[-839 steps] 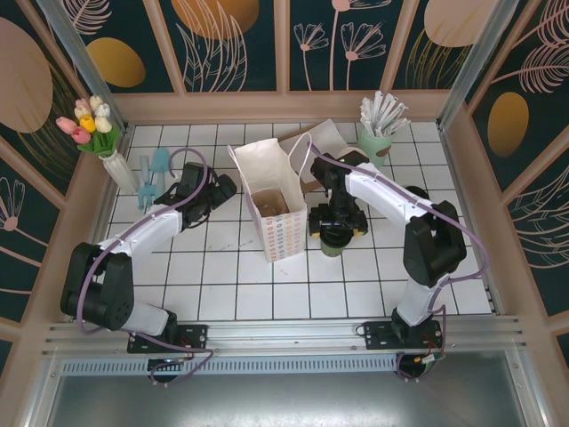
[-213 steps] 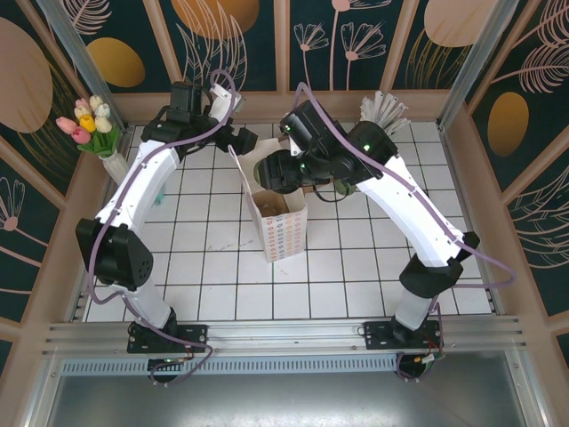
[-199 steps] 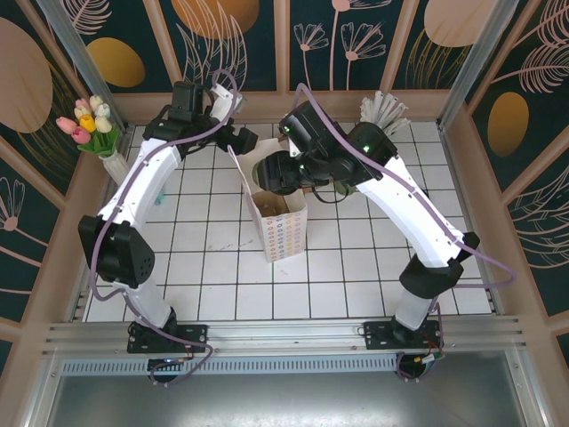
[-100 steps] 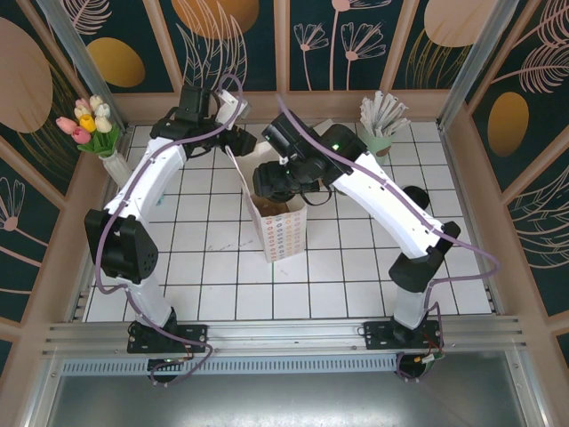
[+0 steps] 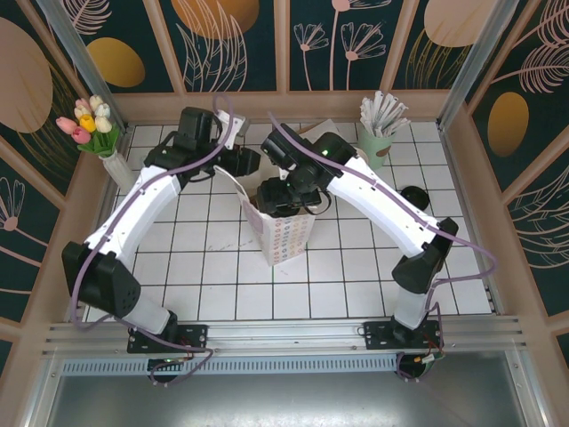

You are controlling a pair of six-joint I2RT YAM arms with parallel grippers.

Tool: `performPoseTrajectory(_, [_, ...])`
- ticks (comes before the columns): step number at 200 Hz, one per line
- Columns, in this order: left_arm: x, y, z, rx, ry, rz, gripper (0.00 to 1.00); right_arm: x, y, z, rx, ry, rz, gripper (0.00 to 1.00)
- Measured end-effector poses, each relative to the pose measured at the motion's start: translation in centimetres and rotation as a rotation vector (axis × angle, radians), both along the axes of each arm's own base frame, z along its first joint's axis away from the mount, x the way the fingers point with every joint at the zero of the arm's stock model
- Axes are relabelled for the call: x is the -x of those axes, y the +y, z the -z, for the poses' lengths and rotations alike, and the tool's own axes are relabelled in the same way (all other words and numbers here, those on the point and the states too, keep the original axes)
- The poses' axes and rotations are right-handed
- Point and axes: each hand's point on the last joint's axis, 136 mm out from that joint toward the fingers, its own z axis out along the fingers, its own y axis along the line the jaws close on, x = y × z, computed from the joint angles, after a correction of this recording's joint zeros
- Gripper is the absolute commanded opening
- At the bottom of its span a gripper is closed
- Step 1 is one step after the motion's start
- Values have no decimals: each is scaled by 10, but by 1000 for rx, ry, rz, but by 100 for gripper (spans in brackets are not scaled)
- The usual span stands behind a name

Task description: Pack the takeout coffee

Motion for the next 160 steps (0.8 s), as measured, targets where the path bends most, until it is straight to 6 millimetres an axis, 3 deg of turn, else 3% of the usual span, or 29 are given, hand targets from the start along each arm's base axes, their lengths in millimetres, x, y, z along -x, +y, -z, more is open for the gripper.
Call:
performPoseTrajectory(26, [12,-2,3,26,55,-38,50,3,1,-9,-27,-3,-12,68])
performPoseTrajectory(69, [8,8,5,17,91,-133,52,6,16,-48,-129,-70,-39,69])
performPoseTrajectory(119, [5,15,6,-3,93,-178,51,-3,20,-28,-65,-65,12,68])
performPoseTrajectory(160, [3,26,13,-55,96,-227,49,-2,6,0,17,-21,35,65])
